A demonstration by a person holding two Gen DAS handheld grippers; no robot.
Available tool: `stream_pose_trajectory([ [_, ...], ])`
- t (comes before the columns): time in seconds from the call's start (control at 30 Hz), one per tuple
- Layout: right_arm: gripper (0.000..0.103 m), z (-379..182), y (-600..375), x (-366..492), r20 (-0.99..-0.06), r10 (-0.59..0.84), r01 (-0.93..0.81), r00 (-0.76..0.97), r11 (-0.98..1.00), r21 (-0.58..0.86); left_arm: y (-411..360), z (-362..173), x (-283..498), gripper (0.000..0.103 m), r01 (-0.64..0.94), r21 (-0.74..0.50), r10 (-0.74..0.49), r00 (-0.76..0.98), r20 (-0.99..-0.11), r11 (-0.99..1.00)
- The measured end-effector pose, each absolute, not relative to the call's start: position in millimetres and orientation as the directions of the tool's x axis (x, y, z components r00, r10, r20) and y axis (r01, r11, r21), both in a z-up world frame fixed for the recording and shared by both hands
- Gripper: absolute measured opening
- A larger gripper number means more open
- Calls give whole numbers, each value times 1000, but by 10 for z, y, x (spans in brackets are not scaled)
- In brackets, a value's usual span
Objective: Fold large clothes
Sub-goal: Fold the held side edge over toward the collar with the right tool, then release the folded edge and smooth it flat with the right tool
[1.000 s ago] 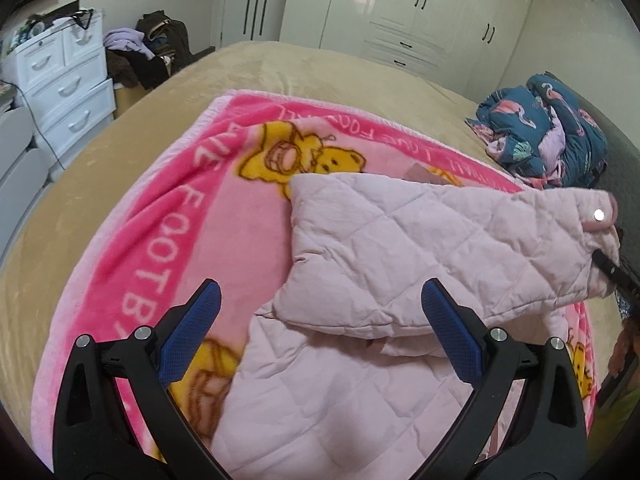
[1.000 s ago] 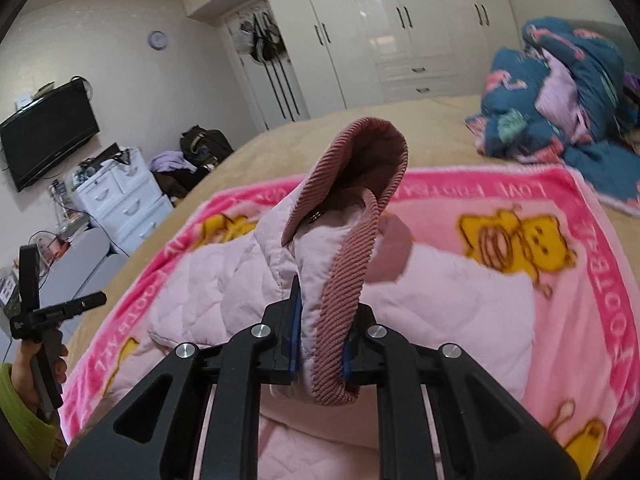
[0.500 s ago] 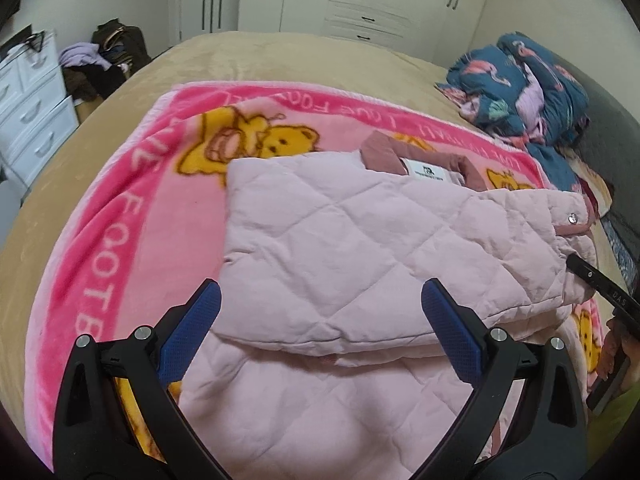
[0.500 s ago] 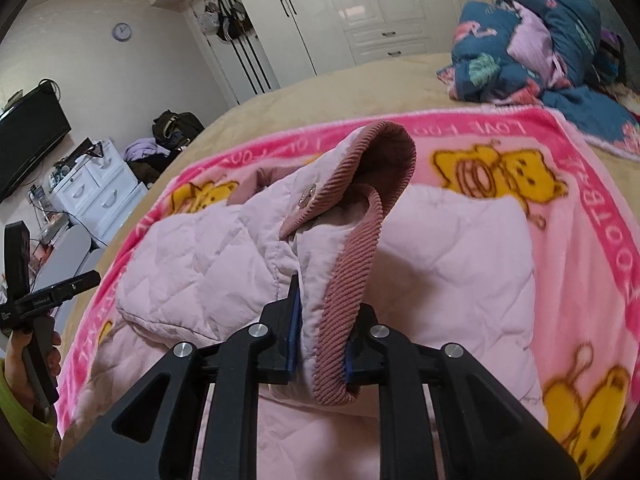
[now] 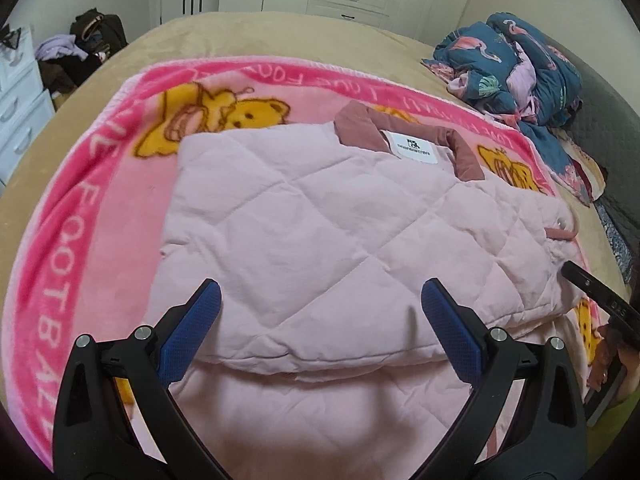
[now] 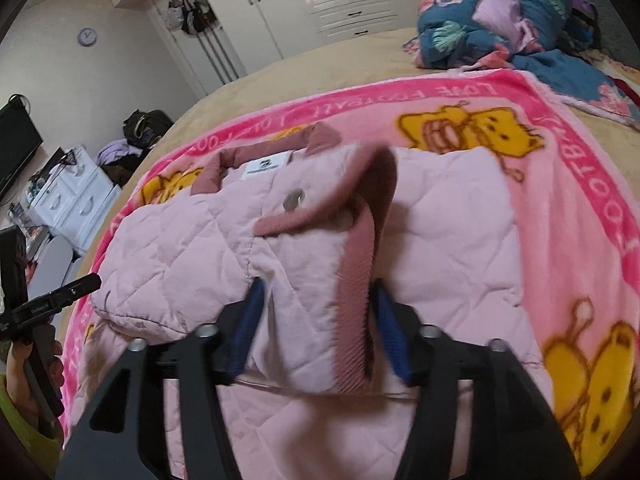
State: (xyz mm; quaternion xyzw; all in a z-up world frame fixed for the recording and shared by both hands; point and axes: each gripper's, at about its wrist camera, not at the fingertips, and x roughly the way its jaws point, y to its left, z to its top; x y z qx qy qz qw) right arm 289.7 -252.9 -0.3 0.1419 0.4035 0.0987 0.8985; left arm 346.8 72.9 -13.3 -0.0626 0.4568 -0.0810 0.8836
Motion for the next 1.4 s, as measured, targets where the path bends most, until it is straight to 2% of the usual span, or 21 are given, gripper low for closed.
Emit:
stream_pose_trajectory([
  [0.23,67,220,-2617,2743,-662,226,-43,715,959,281,626,-453,3556,94,90,-142,-168,506,-846,986],
  [0.4,71,350,-2410,2777,-645,257,-117,720,961,252,664,-571,3509,94,85,-158,-179,515,-838,984],
  [0.57,71,349,-1961,3010,-675,300,-215,675,954,208,673,-582,3503,94,80,-160,-178,514,-839,984],
  [0.67,71,234,-1719,3212,-715,287,-241,638,956,169,672,-581,3497,94,81,-163,-181,517,-837,983],
  [0.77,72,-125,-1586,3498,-815,224,-205,535,970,132,676,-576,3500,94,81,-168,-186,519,-835,982],
  [0.97,76,-457,-1525,3532,-810,198,-196,553,975,105,671,-583,3489,94,85,-162,-182,520,-835,983],
  [1.23,74,-252,-1735,3285,-763,279,-166,583,960,224,672,-560,3461,94,81,-172,-188,521,-833,982],
  [1.4,81,-110,-1888,3086,-729,307,-142,612,949,280,687,-510,3409,94,76,-172,-186,523,-831,982],
])
